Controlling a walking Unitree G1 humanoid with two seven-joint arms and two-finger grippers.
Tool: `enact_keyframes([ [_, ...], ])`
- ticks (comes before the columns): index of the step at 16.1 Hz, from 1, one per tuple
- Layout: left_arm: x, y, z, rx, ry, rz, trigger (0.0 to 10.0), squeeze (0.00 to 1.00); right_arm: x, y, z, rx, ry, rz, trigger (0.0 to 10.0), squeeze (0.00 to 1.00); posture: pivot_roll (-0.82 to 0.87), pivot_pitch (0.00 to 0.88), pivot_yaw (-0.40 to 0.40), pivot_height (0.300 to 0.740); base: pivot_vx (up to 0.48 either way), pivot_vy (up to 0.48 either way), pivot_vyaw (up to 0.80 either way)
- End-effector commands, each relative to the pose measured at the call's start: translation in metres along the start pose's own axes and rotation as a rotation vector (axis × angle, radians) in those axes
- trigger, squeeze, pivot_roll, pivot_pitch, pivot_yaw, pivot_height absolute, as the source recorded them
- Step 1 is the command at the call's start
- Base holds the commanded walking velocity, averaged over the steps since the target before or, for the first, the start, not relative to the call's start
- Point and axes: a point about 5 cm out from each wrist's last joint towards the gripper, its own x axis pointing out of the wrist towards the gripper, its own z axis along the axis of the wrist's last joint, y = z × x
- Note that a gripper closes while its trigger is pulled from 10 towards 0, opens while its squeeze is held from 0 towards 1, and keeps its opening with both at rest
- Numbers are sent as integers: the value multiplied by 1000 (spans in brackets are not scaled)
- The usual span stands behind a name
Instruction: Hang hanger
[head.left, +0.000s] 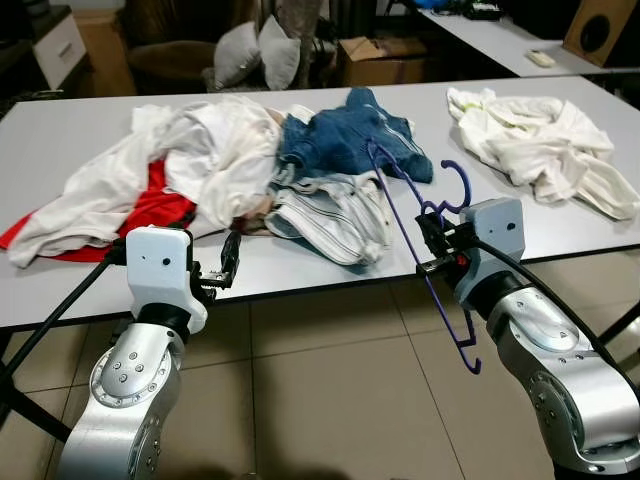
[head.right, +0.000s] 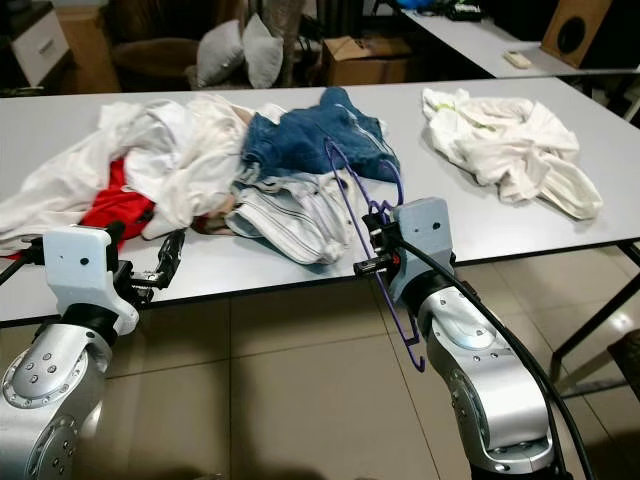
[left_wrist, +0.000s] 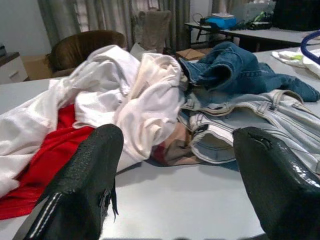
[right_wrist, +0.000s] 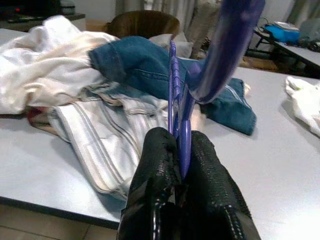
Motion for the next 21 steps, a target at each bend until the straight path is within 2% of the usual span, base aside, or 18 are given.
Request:
enact_keyframes([
  [1, 1, -1, 1, 12, -7, -12, 10000, 0, 0, -4, 1, 12, -11, -17, 10000, 0, -53, 0, 19, 740, 0, 0, 0],
  [4, 3, -2, -1, 21, -23, -33, 10000, 0, 0, -3, 1, 38, -23, -1, 10000, 0, -53, 0, 21, 740, 0, 0, -138],
  [7, 5, 0, 0, 17, -33, -27, 10000, 0, 0, -3, 2, 43, -34, -2, 10000, 0, -55, 0, 22, 740, 345, 0, -800],
  [21, 7, 1, -1, 31, -43, -28, 10000, 0, 2, -5, 3, 38, -52, -1, 10000, 0, -56, 0, 25, 740, 372, 0, 0],
])
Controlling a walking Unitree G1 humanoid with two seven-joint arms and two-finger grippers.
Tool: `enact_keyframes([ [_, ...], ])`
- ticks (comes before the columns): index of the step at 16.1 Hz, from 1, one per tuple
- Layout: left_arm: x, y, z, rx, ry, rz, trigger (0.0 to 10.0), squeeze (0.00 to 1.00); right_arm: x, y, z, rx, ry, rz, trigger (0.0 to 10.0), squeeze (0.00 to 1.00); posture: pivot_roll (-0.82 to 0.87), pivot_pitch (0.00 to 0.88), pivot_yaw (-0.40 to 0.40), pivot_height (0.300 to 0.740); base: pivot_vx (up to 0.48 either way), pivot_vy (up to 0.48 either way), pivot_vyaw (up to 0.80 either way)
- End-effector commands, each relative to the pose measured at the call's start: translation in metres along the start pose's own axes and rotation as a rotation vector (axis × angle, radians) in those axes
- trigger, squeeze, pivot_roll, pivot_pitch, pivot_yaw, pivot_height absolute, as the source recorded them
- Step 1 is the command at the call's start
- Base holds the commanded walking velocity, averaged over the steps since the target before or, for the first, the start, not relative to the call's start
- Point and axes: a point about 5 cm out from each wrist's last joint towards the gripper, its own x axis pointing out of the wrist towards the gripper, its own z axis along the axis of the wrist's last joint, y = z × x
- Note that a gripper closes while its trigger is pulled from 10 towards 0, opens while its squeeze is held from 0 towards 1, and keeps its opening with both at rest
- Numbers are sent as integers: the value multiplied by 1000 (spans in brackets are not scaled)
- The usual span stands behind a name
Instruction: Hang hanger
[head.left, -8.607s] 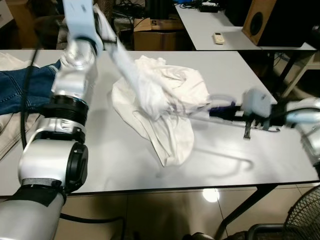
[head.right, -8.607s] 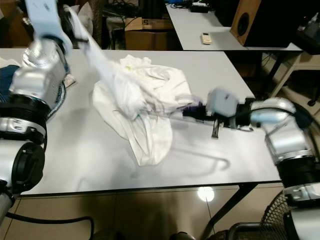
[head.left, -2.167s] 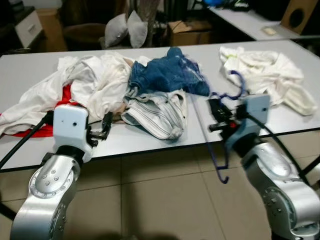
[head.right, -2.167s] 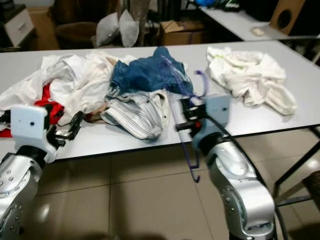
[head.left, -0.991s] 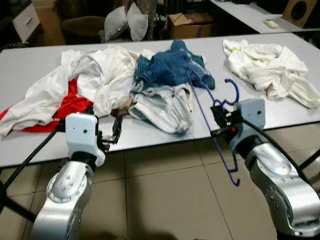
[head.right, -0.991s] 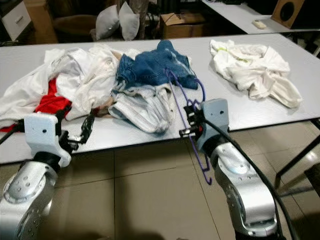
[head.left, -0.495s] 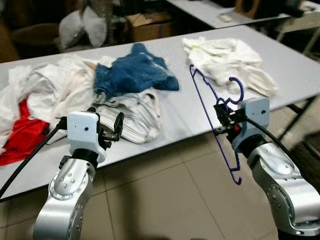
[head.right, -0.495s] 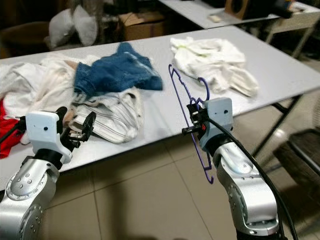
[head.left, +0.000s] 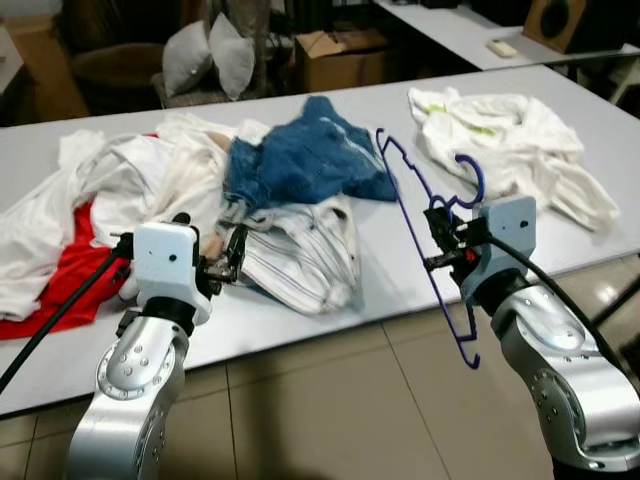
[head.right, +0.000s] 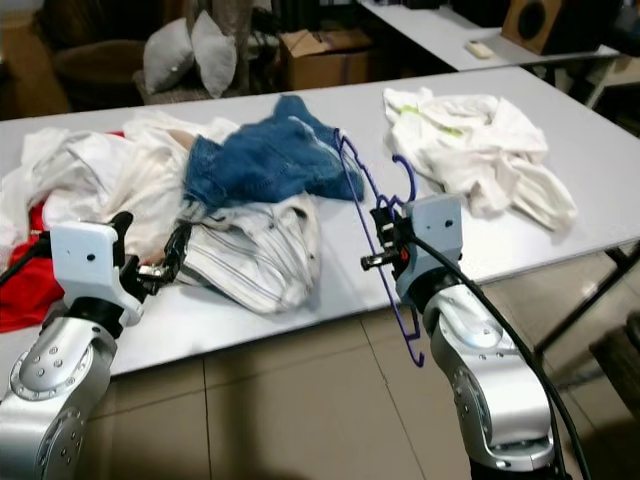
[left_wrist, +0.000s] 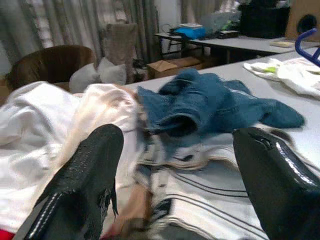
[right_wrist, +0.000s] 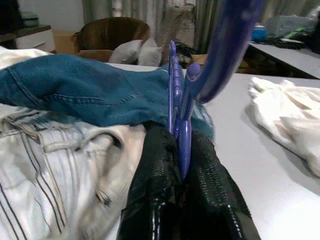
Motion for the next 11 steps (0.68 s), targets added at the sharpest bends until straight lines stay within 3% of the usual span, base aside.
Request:
enact_keyframes([
  [1, 0, 2, -2, 8, 6, 4, 10000, 0, 1, 0, 2, -4, -13, 4, 10000, 0, -56, 0, 25, 740, 371, 0, 0],
  [6, 1, 1, -2, 9, 9, -6, 10000, 0, 0, 0, 1, 4, -10, -2, 10000, 0, -57, 0, 32, 740, 373, 0, 0],
  [9, 1, 1, -2, 10, 6, -4, 10000, 0, 0, 0, 1, 5, -15, 4, 10000, 0, -57, 0, 32, 740, 372, 0, -694],
  [11, 2, 0, -2, 4, -2, -8, 10000, 0, 0, -1, 2, 2, -18, 2, 10000, 0, -58, 0, 31, 740, 364, 0, 0],
])
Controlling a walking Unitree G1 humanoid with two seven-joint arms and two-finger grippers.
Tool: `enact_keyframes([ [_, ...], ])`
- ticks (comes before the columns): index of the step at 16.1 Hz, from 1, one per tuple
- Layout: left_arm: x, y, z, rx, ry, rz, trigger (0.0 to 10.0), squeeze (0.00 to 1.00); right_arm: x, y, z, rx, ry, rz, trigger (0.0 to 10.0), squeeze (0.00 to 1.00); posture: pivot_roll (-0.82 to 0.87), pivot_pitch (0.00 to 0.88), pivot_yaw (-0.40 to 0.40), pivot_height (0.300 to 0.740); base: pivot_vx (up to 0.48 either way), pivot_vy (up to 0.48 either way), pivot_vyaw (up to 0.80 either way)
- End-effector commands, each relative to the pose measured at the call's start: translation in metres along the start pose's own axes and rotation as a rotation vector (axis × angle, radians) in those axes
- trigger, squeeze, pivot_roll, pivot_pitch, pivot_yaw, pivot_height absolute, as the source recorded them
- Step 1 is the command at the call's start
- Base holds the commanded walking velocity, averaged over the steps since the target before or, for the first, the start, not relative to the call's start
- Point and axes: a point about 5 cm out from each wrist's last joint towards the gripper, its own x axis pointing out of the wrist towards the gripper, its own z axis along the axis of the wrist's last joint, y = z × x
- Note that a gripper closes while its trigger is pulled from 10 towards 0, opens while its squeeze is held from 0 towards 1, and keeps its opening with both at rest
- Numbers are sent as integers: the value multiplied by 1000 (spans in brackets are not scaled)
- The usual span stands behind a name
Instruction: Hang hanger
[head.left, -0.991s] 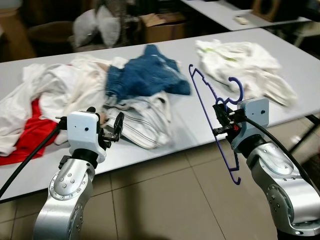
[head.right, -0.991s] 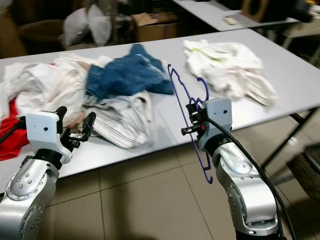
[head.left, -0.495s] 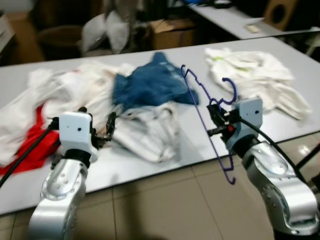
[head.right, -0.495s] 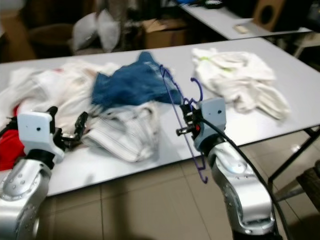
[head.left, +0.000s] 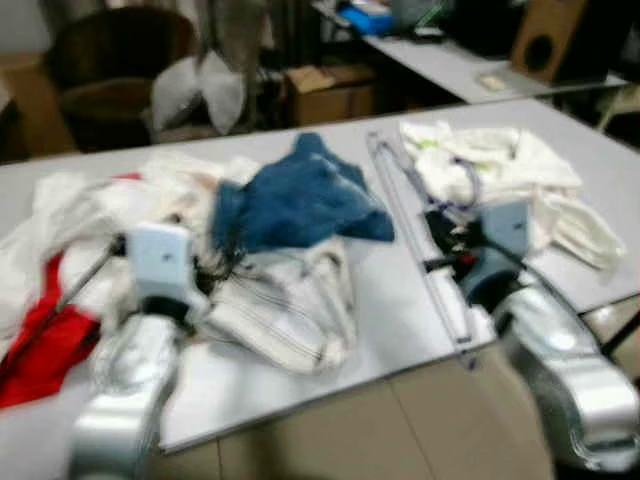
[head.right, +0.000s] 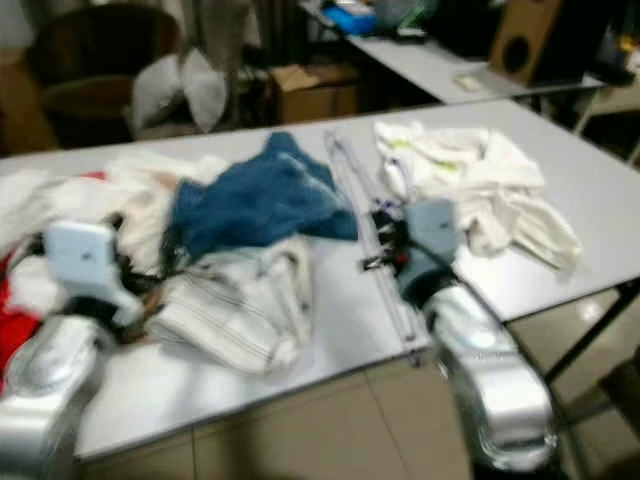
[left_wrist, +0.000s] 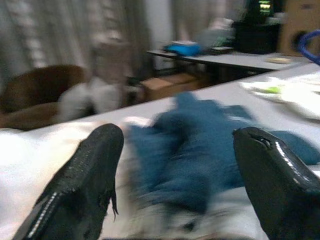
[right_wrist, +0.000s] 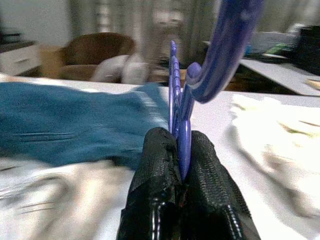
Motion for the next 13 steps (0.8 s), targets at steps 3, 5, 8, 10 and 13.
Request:
enact_keyframes([
  [3, 1, 0, 2, -54, -37, -89, 10000, 549, 3, 2, 4, -4, -22, 8, 10000, 0, -63, 0, 26, 740, 0, 0, 0],
  [5, 8, -1, -4, 4, -14, -169, 10000, 1000, 3, -1, 4, -11, -19, 0, 10000, 0, -70, 0, 26, 740, 0, 0, 0],
  [8, 20, 3, -9, 21, 8, -172, 10000, 1000, 3, -2, 4, -12, -19, -5, 10000, 0, -71, 0, 27, 740, 0, 0, 0],
  [10, 29, 4, -15, -118, 32, -227, 10000, 259, 4, -3, 3, -10, -16, -12, 10000, 0, -76, 0, 30, 740, 0, 0, 0],
  [13, 36, 3, -24, -174, 55, -279, 10000, 0, 4, -3, 3, -11, -14, -9, 10000, 0, -80, 0, 30, 740, 0, 0, 0],
])
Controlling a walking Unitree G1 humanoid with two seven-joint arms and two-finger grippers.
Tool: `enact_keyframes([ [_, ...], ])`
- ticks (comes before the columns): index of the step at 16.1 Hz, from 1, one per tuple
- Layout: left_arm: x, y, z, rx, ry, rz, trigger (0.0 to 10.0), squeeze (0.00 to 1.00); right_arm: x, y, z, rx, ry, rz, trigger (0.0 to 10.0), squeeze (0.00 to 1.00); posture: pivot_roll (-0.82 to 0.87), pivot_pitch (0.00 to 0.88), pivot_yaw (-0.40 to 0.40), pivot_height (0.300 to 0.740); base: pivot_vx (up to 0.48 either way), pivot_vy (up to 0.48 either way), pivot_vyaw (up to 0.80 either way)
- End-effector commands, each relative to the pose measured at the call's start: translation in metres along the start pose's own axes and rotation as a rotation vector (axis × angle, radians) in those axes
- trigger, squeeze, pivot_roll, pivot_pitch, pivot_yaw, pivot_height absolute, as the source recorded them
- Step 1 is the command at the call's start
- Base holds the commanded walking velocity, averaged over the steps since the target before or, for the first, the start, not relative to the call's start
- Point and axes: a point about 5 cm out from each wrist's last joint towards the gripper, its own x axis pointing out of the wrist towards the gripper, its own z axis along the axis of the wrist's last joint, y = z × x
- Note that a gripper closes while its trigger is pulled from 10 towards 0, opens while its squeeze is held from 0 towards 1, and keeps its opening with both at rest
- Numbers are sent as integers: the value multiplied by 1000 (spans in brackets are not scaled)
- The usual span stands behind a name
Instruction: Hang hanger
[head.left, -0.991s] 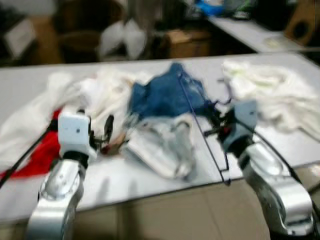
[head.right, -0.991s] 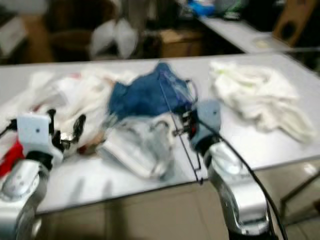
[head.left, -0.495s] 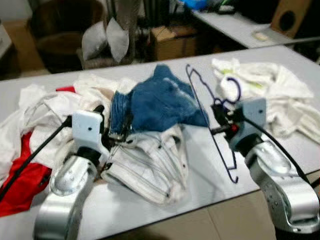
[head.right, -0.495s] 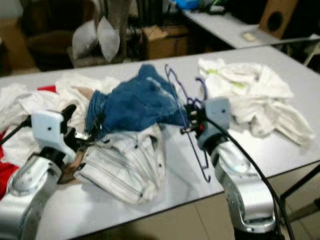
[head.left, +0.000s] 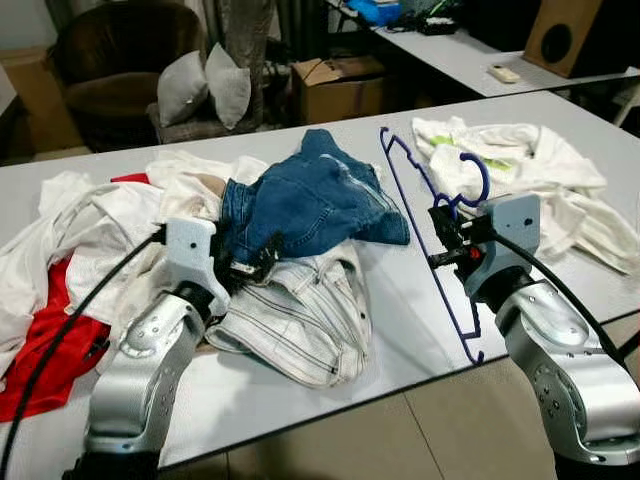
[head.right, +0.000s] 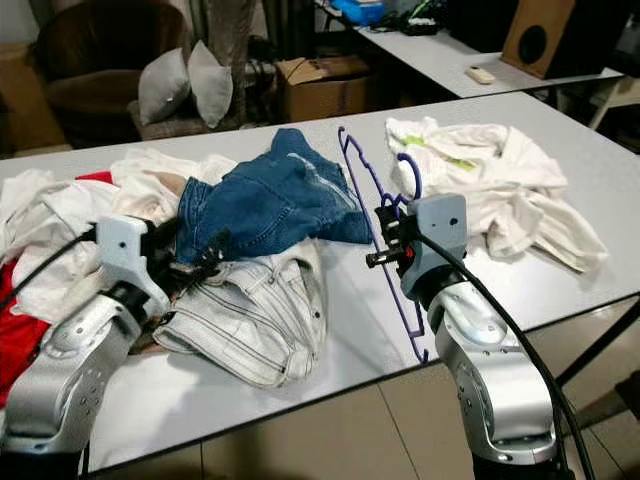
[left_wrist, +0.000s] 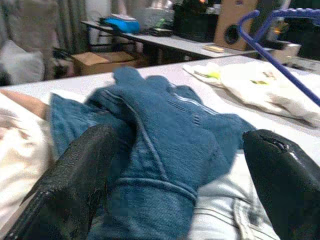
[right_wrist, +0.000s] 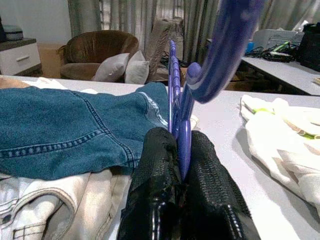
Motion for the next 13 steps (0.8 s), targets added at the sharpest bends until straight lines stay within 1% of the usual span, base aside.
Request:
enact_keyframes([
  [1, 3, 1, 3, 26, -5, -31, 10000, 0, 1, -3, 2, -9, -8, -15, 10000, 0, -81, 0, 33, 740, 0, 0, 0],
  [2, 4, 1, 2, 48, 4, -39, 10000, 0, 1, -3, 2, -9, -9, -16, 10000, 0, -81, 0, 32, 740, 0, 0, 0],
  [3, 7, 6, 1, 153, 18, -7, 10000, 0, 1, -4, 2, -9, -10, -19, 10000, 0, -81, 0, 32, 740, 0, 0, 0],
  [4, 11, 13, 3, 203, 4, 51, 5569, 0, 1, -3, 2, -11, -11, -20, 10000, 0, -81, 0, 32, 740, 0, 0, 0],
  [5, 12, 14, 3, 206, -2, 62, 5569, 0, 1, -3, 2, -11, -11, -20, 10000, 0, -81, 0, 32, 740, 0, 0, 0],
  [6, 13, 14, 5, 208, -9, 56, 2078, 0, 1, -3, 2, -12, -10, -20, 10000, 0, -81, 0, 32, 740, 0, 0, 0],
  [7, 14, 12, 5, 209, -15, 40, 0, 0, 1, -3, 1, -13, -8, -22, 10000, 0, -84, 0, 34, 740, 0, 0, 0],
  [13, 16, 8, 2, 205, -24, 13, 0, 0, 0, -3, -3, -14, 15, -26, 10000, 0, -86, 0, 35, 740, 0, 0, 0],
])
